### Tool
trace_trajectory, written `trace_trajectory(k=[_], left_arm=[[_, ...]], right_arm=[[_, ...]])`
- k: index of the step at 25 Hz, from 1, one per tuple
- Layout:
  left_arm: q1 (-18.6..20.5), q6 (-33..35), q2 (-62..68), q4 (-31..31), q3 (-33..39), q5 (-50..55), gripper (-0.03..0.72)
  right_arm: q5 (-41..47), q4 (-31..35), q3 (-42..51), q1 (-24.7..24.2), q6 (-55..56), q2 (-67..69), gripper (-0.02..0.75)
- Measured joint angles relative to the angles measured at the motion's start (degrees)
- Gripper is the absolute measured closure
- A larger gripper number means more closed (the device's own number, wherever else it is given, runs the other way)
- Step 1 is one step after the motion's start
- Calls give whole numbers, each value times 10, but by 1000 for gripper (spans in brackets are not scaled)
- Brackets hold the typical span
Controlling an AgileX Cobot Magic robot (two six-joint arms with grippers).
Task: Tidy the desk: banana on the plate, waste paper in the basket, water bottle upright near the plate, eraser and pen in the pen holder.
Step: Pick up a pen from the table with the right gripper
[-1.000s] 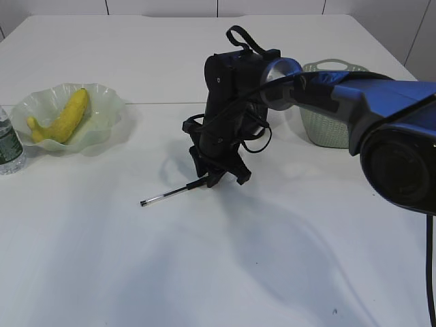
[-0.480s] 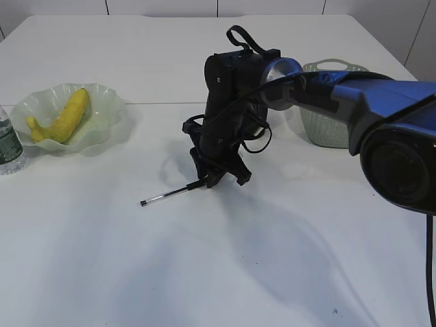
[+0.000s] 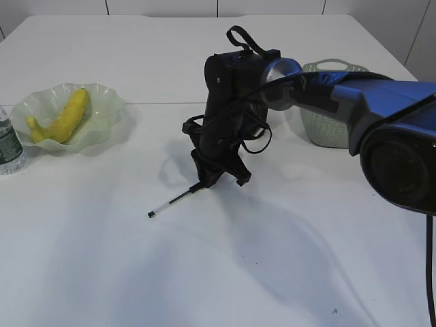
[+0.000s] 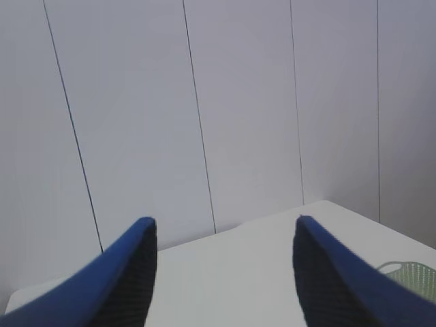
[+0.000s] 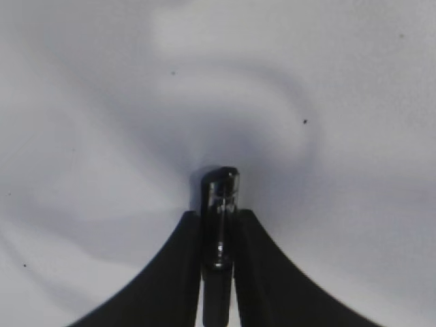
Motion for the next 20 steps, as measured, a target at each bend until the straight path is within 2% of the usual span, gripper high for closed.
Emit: trace_trajectory(k=[11,20], left_arm=[[0,0,1,0,0,-3,246],[0,0,1,0,0,-5,246]], right_arm=[[0,-3,-2,0,-1,0,627],[4,-89,-62,0,-3,6,631]])
